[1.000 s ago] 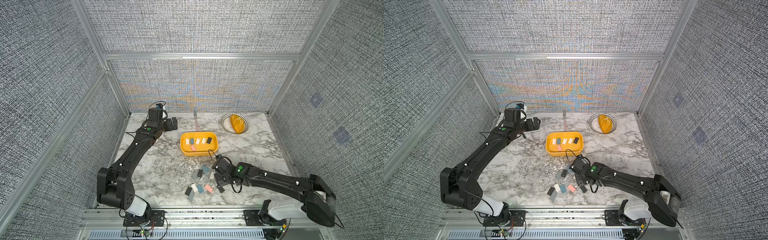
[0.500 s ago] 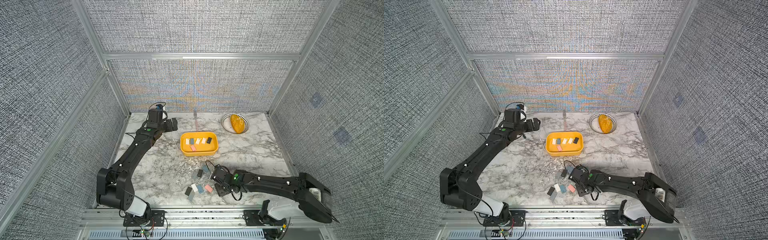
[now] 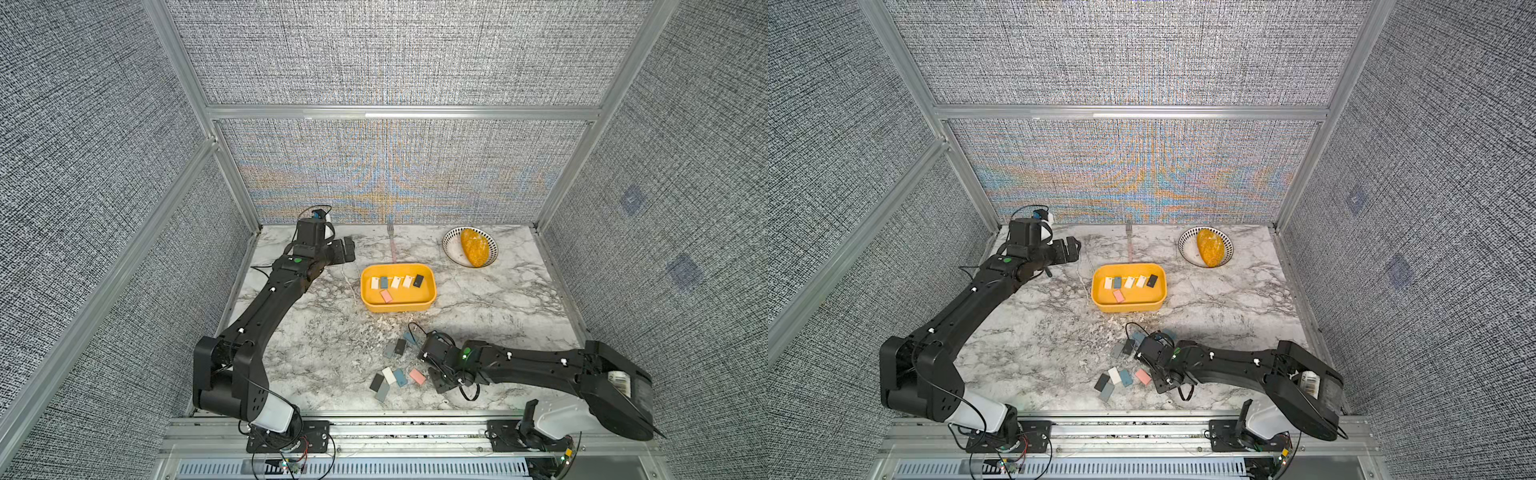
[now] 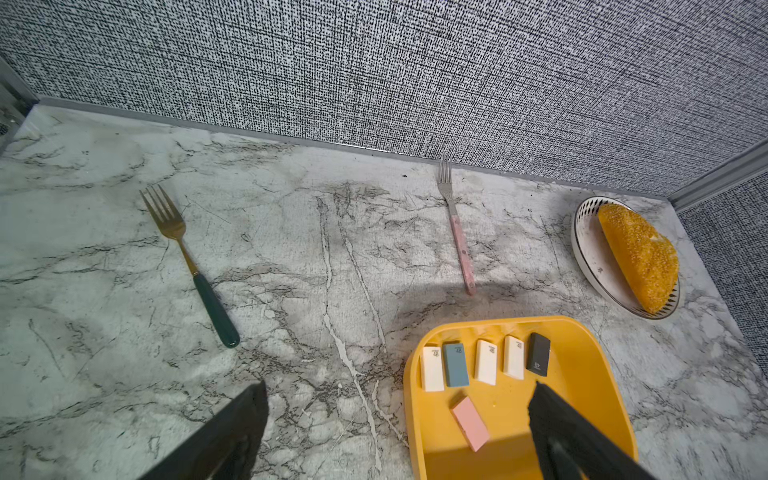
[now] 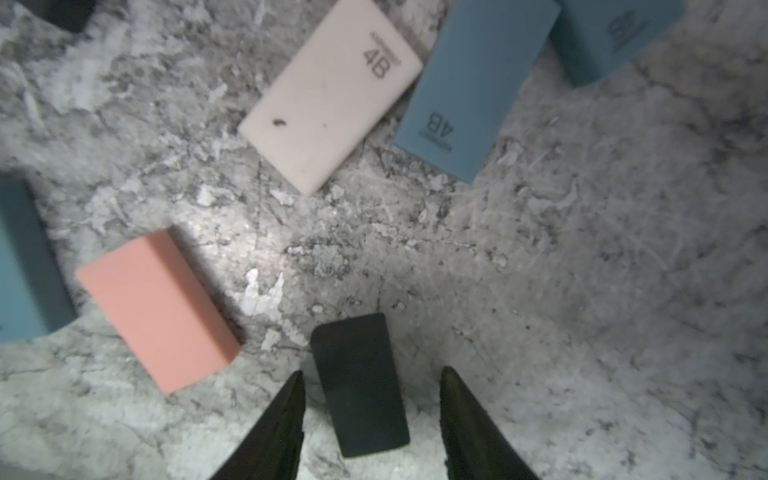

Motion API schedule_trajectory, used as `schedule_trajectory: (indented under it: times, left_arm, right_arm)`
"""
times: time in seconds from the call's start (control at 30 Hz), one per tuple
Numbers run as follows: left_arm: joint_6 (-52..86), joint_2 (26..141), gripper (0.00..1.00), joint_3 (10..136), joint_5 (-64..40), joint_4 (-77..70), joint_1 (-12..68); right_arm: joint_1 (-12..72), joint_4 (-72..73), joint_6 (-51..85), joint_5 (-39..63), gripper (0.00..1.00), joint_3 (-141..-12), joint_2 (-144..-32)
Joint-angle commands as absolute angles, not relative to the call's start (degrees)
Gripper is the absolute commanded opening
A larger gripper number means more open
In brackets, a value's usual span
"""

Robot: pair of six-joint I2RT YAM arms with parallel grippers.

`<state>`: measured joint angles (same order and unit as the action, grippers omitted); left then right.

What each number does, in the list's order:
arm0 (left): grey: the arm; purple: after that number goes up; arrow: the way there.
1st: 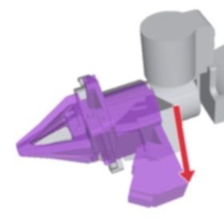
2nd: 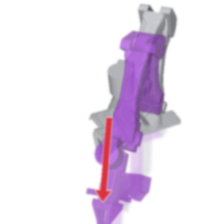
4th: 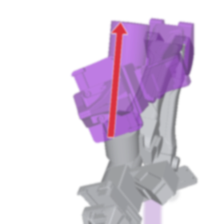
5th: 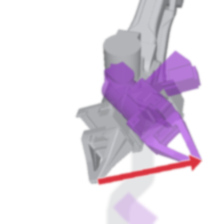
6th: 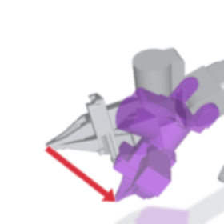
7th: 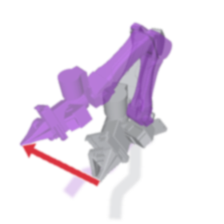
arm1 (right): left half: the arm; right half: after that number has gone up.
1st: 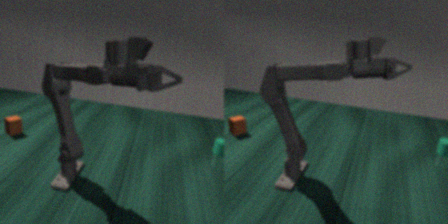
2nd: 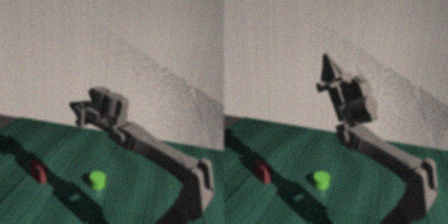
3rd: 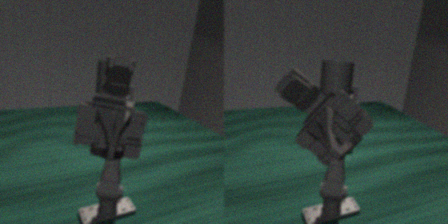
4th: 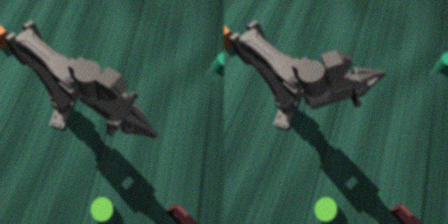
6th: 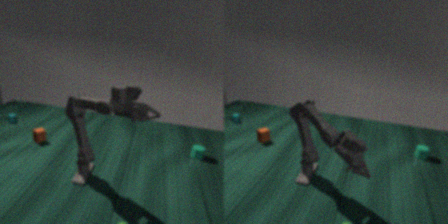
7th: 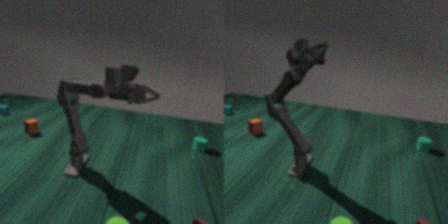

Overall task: Put the eraser in the storage box
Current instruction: Pick up the eraser from the center of the board.

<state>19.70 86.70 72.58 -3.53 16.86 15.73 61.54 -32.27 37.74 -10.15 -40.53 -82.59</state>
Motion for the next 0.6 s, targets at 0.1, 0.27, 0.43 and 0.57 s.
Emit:
schedule_trajectory:
  times: [0.1,0.27,0.43,0.57]
  left_arm:
    - [19.4,86.5,1.0,72.6,-3.5,16.1,15.7]
    - [19.3,86.1,1.0,72.5,-3.2,16.1,15.7]
    - [19.4,86.0,1.0,72.5,-3.3,16.1,15.7]
    - [19.4,86.2,1.0,72.5,-3.5,16.0,15.7]
  right_arm:
    - [61.6,-32.3,36.8,-10.0,0.46,-40.1,-84.2]
    - [61.7,-32.6,36.7,-9.7,0.35,-39.9,-83.8]
    - [61.6,-34.1,36.5,-11.2,0.23,-40.9,-83.7]
    - [61.6,-36.4,36.8,-14.2,0.2,-42.6,-83.1]
